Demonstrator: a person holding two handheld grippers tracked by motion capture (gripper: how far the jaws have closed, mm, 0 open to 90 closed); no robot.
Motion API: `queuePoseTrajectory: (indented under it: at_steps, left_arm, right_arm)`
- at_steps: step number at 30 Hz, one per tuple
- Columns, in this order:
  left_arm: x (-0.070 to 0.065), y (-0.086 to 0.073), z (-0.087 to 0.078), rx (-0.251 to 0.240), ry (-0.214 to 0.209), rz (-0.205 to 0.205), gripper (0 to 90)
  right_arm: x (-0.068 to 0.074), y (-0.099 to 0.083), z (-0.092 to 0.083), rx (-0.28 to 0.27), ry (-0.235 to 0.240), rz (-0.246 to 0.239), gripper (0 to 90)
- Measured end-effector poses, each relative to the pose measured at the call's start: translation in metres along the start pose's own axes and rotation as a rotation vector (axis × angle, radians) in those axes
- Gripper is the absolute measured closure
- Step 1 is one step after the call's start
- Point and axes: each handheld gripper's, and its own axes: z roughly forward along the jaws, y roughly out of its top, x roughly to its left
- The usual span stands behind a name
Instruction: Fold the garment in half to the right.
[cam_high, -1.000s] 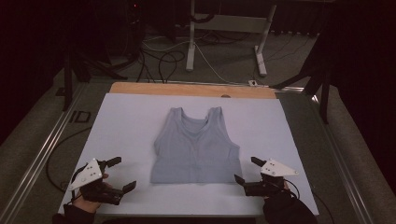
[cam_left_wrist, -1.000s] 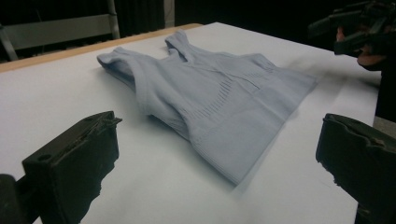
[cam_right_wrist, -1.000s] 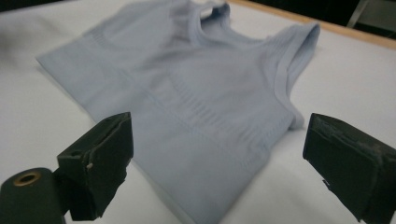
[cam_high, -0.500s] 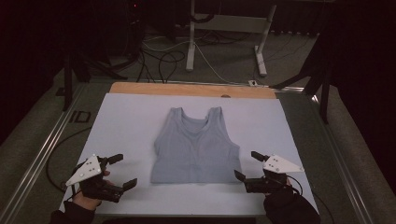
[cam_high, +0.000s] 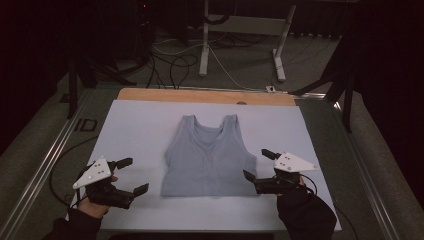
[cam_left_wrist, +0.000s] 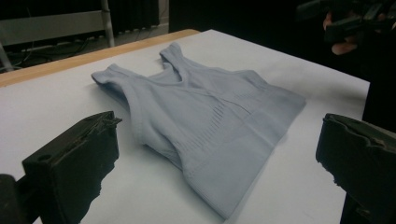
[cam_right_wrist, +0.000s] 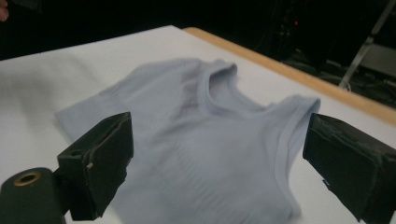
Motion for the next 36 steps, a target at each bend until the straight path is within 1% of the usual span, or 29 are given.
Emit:
queuePoseTrajectory:
  at_steps: [1,3,4,5,9,12,15,16,17,19,21,22,23,24,27,28,29,30,32,33,34,35,36]
  left_arm:
    - [0.0,0.001,0.001,0.004,0.003,-0.004,0.0]
    - [0.0,0.004,0.002,0.008,0.005,-0.006,0.0]
    - [0.0,0.005,0.003,0.015,0.012,-0.005,0.0]
    - [0.0,0.006,0.004,0.02,0.019,-0.003,0.0]
    - [0.0,0.011,0.008,0.042,0.047,-0.018,0.0]
    - [-0.001,0.014,0.012,0.056,0.063,-0.009,0.0]
    - [-0.002,0.017,0.015,0.061,0.068,-0.008,0.0]
    - [-0.003,0.017,0.016,0.066,0.075,-0.005,0.0]
    - [-0.003,0.017,0.018,0.069,0.082,0.0,0.0]
    - [-0.005,0.016,0.021,0.066,0.099,0.0,0.0]
    - [-0.006,0.015,0.025,0.074,0.119,0.006,0.0]
    - [-0.007,0.014,0.028,0.082,0.117,0.001,0.0]
    - [-0.008,0.014,0.029,0.088,0.118,0.0,0.0]
    - [-0.009,0.013,0.032,0.093,0.121,-0.005,0.0]
    - [-0.01,0.011,0.038,0.119,0.119,-0.008,0.0]
    - [-0.01,0.011,0.04,0.125,0.12,-0.009,0.0]
    - [-0.01,0.01,0.042,0.132,0.115,-0.02,0.0]
    - [-0.01,0.009,0.044,0.132,0.109,-0.033,0.0]
    - [-0.009,0.008,0.047,0.149,0.107,-0.044,0.0]
    - [-0.009,0.007,0.05,0.157,0.099,-0.057,0.0]
    - [-0.008,0.006,0.052,0.165,0.095,-0.066,0.0]
    - [-0.008,0.004,0.054,0.168,0.098,-0.074,0.0]
    - [-0.008,0.002,0.056,0.169,0.12,-0.069,0.0]
  right_arm:
    - [0.0,0.002,0.002,-0.005,0.003,0.002,8.6]
    - [-0.001,0.009,0.006,-0.014,0.006,-0.01,8.6]
    - [-0.002,0.015,0.011,-0.019,0.01,-0.016,8.6]
    - [-0.002,0.015,0.011,-0.019,0.01,-0.016,8.6]
    - [-0.003,0.026,0.023,-0.027,0.018,-0.041,8.6]
    - [-0.002,0.034,0.033,-0.032,0.027,-0.044,8.7]
    - [-0.002,0.041,0.044,-0.035,0.038,-0.049,8.7]
    - [-0.001,0.044,0.05,-0.032,0.044,-0.06,8.6]
    - [-0.001,0.044,0.05,-0.032,0.044,-0.06,8.6]
    - [0.0,0.047,0.057,-0.034,0.055,-0.053,8.7]
    - [0.001,0.05,0.065,-0.036,0.061,-0.061,8.7]
    - [0.002,0.051,0.068,-0.035,0.065,-0.059,8.7]
    - [0.003,0.054,0.076,-0.037,0.069,-0.059,8.6]
    - [0.003,0.054,0.076,-0.037,0.069,-0.059,8.6]
    - [0.004,0.059,0.087,-0.038,0.074,-0.06,8.7]
    - [0.005,0.062,0.095,-0.038,0.081,-0.055,8.7]
    - [0.005,0.063,0.098,-0.04,0.084,-0.054,8.7]
    - [0.005,0.063,0.098,-0.04,0.084,-0.054,8.7]
    - [0.005,0.066,0.105,-0.035,0.087,-0.054,8.7]
    - [0.005,0.069,0.113,-0.033,0.086,-0.052,8.7]
    - [0.005,0.069,0.113,-0.033,0.086,-0.052,8.7]
    - [0.005,0.069,0.115,-0.034,0.085,-0.055,8.7]
    - [0.005,0.07,0.118,-0.034,0.084,-0.058,8.7]
